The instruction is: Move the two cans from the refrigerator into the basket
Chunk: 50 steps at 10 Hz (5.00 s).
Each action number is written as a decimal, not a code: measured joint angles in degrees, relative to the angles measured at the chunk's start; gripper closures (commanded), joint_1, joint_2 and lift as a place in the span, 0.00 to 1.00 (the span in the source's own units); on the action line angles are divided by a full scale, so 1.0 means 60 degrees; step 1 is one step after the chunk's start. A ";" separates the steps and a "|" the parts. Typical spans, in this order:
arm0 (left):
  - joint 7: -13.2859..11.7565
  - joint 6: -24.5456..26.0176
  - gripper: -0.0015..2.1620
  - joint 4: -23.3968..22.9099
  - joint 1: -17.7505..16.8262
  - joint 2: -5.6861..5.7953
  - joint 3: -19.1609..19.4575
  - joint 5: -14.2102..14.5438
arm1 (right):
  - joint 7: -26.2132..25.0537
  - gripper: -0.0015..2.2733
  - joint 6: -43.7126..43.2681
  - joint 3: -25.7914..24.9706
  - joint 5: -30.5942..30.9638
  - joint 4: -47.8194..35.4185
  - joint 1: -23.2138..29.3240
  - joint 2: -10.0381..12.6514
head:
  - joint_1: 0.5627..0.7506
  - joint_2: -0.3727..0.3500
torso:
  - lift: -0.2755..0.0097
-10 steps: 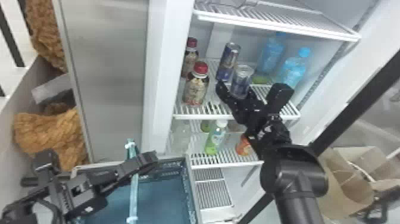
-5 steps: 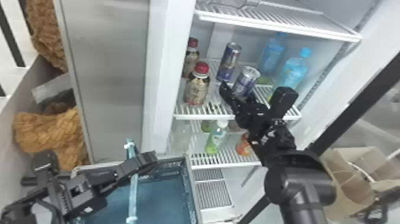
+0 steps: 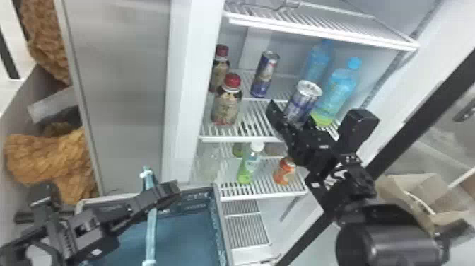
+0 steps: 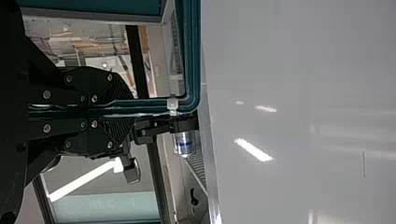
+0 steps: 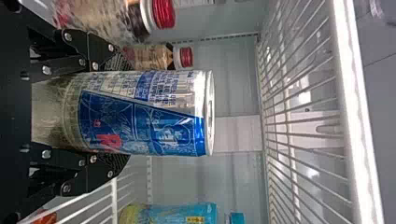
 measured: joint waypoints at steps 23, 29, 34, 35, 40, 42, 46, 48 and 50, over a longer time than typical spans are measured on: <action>0.0000 0.0000 0.55 0.0000 0.0000 -0.0003 0.0034 -0.0021 | 0.1477 0.08 0.3462 0.2006 -0.1478 -0.1369 0.2831 -0.0135 | 0.70 0.33 | 0.86; 0.0000 -0.0016 0.55 0.0000 0.0002 0.0001 0.0019 -0.0019 | 0.1426 0.05 0.2134 0.0956 -0.0457 -0.2392 0.3274 -0.0025 | 0.70 0.22 | 0.86; 0.0000 -0.0092 0.55 0.0000 -0.0085 -0.0026 0.0030 -0.0002 | 0.1232 0.05 0.0706 -0.0297 -0.0125 -0.2697 0.3551 0.0520 | 0.70 0.09 | 0.86; 0.0000 -0.0109 0.55 0.0000 -0.0132 -0.0027 0.0019 0.0000 | 0.1150 0.05 0.0584 -0.0526 -0.0129 -0.2694 0.3519 0.0587 | 0.70 0.06 | 0.86; 0.0000 -0.0166 0.55 0.0000 -0.0186 -0.0004 0.0012 0.0019 | 0.0779 0.05 -0.0101 -0.0810 -0.0286 -0.1783 0.2442 0.0660 | 0.70 0.03 | 0.86; 0.0000 -0.0168 0.55 0.0000 -0.0186 0.0006 -0.0018 0.0028 | 0.0650 0.05 -0.0227 -0.0811 -0.0235 -0.1166 0.1790 0.0683 | 0.70 0.03 | 0.86; 0.0000 -0.0164 0.55 0.0000 -0.0184 0.0016 -0.0027 0.0065 | 0.0617 0.05 -0.0282 -0.0811 0.0085 0.0226 0.0268 0.0629 | 0.70 0.03 | 0.86; 0.0000 -0.0164 0.55 0.0000 -0.0181 0.0025 -0.0041 0.0076 | 0.0614 0.05 -0.0402 -0.0811 0.0238 0.1053 -0.0444 0.0622 | 0.70 0.03 | 0.86; 0.0000 -0.0164 0.55 0.0000 -0.0163 0.0031 -0.0043 0.0092 | 0.0620 0.05 -0.0447 -0.0809 0.0524 0.1780 -0.1136 0.0604 | 0.70 0.03 | 0.86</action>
